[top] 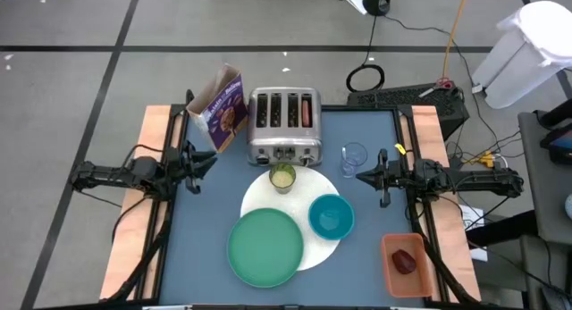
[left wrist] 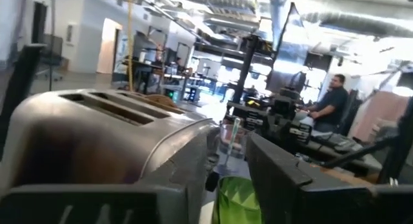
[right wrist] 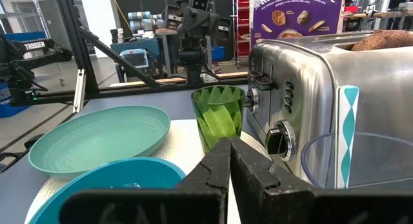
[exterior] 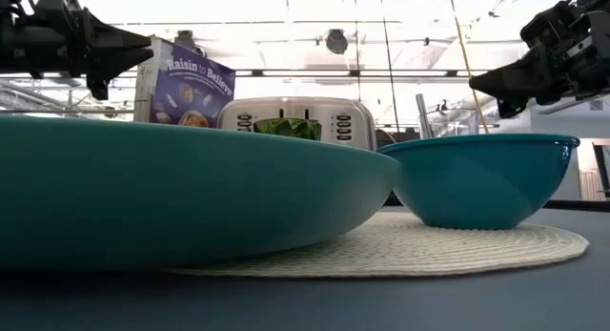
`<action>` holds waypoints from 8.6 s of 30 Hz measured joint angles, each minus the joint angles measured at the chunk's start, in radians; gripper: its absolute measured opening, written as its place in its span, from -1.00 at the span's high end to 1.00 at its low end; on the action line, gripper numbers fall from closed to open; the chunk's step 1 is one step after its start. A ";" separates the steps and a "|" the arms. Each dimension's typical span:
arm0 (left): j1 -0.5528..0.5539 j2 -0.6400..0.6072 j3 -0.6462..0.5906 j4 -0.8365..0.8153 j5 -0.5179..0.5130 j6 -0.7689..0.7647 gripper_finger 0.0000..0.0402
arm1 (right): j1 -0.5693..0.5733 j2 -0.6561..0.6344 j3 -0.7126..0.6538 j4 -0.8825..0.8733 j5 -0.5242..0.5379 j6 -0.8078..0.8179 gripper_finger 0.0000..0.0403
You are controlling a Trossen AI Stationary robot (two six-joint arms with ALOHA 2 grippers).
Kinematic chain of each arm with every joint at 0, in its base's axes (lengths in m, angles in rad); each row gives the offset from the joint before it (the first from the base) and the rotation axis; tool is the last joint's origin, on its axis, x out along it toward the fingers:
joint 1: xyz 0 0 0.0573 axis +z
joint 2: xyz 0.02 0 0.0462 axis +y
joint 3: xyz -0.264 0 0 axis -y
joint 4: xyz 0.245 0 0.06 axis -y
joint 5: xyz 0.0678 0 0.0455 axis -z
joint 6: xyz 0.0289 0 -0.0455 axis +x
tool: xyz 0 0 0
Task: Arrange a breakfast setting
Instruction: Pour the cereal into the blue bowl
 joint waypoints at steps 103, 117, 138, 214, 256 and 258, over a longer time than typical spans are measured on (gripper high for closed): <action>0.019 0.000 0.001 0.084 -0.644 0.499 -0.99 | 0.000 0.000 0.000 0.000 0.000 0.086 0.97; 0.061 0.025 0.001 -0.202 -0.660 0.184 -0.99 | 0.000 0.000 0.000 0.000 0.001 -0.005 0.97; 0.116 0.279 0.001 -0.124 -0.600 -0.032 -0.99 | 0.000 0.000 0.000 0.005 0.001 0.013 0.97; 0.446 0.934 0.000 0.419 -0.422 -0.174 0.34 | 0.000 0.000 0.000 0.007 0.001 -0.075 0.97; 0.394 0.883 0.559 0.384 -0.416 0.372 0.45 | 0.000 0.000 0.000 0.007 0.000 -0.067 0.97; 0.376 0.882 0.568 0.385 -0.404 0.369 0.45 | 0.000 0.000 0.000 0.007 0.000 -0.067 0.97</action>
